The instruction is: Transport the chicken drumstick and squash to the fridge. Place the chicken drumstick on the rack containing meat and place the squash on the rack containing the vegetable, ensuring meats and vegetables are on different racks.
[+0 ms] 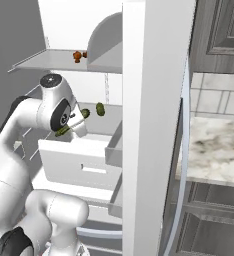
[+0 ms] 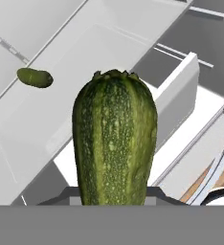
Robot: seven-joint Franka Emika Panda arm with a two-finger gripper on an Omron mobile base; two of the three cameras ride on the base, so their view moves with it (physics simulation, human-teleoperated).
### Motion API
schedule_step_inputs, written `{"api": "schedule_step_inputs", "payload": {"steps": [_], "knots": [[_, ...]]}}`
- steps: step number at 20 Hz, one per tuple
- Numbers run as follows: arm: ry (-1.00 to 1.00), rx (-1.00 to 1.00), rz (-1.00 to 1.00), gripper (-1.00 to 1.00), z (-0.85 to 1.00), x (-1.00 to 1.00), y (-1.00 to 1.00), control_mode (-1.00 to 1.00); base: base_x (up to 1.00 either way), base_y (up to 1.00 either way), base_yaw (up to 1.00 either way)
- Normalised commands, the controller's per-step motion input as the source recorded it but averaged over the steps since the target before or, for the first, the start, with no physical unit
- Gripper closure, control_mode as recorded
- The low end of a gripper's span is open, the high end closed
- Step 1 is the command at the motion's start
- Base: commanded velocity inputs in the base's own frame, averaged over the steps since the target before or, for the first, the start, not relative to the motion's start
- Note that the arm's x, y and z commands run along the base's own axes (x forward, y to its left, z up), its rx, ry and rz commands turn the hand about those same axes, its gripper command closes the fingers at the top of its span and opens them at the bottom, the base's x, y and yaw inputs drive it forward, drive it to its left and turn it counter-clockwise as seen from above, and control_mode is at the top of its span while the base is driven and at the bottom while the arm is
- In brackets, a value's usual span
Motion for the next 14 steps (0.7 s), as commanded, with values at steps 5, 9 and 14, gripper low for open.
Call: {"api": "schedule_step_inputs", "payload": {"steps": [5,9,14], "knots": [[0.01,0.00,0.01,1.00,-0.27,0.74,-0.22,-1.00,0.00,0.00,0.00],[0.01,0.00,0.00,1.00,-0.16,0.63,-0.29,-1.00,0.00,0.00,0.00],[0.05,0.00,0.00,1.00,-0.21,0.66,-0.23,-1.00,0.00,0.00,0.00]]}}
